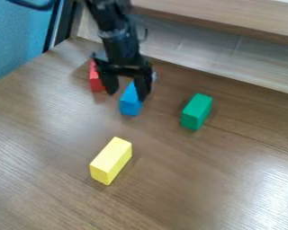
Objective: Move the blue rectangle and put it between red and green rectangle.
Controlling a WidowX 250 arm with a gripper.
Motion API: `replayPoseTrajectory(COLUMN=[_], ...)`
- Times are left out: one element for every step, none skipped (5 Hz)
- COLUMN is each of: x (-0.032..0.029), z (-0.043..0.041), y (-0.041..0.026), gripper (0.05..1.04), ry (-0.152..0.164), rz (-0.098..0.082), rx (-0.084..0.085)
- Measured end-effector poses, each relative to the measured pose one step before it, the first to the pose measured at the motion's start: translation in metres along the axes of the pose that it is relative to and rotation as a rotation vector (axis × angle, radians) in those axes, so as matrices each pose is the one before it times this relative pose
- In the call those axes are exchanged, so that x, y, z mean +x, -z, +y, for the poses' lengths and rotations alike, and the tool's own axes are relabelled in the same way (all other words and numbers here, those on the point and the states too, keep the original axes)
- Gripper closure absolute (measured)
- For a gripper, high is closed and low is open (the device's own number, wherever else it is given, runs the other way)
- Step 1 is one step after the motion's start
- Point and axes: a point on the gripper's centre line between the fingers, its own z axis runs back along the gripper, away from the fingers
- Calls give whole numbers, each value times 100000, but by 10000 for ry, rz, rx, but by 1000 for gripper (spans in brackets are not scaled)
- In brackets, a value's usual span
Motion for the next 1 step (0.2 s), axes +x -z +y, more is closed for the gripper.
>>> replayPoseTrajectory(x=[-1569], z=[1620], y=[-2523], gripper=[83], ry=[-421], rz=[-468], rx=[-17])
